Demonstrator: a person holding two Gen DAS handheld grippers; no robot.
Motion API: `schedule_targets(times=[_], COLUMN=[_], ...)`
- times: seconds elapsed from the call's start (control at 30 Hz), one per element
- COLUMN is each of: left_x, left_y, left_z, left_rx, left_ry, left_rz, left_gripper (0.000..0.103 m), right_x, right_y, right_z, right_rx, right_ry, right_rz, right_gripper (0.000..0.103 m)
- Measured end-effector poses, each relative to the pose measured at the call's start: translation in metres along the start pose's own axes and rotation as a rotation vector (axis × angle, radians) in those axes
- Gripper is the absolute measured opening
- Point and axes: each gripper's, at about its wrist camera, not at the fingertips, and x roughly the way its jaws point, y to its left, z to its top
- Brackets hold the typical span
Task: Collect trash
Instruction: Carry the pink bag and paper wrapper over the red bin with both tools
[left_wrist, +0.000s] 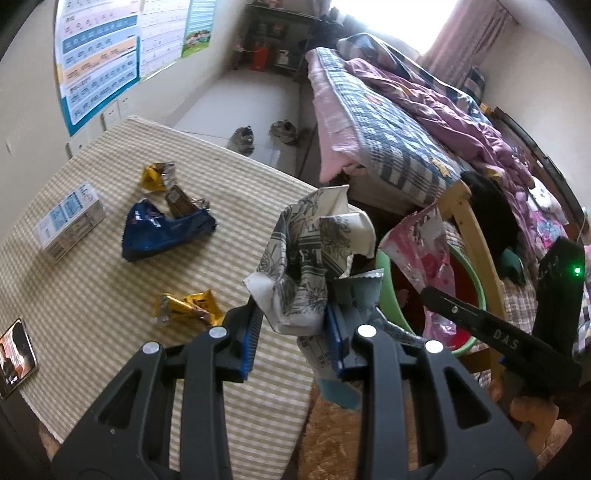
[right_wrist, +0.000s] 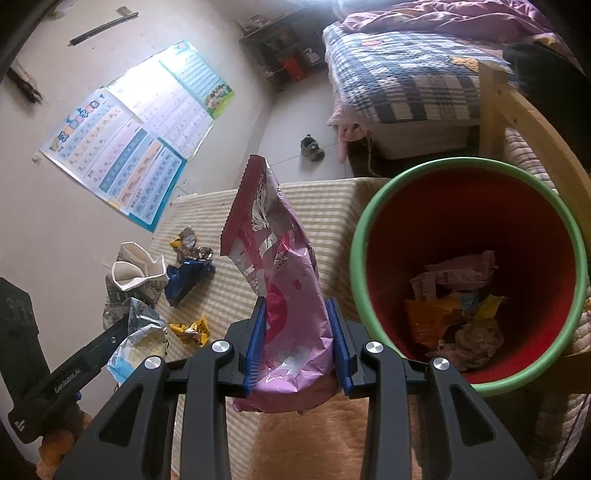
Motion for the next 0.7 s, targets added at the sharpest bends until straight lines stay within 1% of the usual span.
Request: schedule_targets(times=[0.37, 0.7], left_x=[0.007, 0.016], left_y=[-0.009, -0.014], left_z=[-0.001, -0.004], left_rx=[0.018, 0.03], left_ry=[0.02, 0.044], left_rz=[-0.007, -0.004], left_gripper=[0.029, 0.029], right_x=[-0.006, -0.006], right_y=[-0.022, -0.03], right_z=[0.004, 0.002], right_rx=[0.045, 0.064], right_ry=[-0.014, -0.013], right_rz=[-0.026, -0.028], right_gripper=[0.032, 0.032])
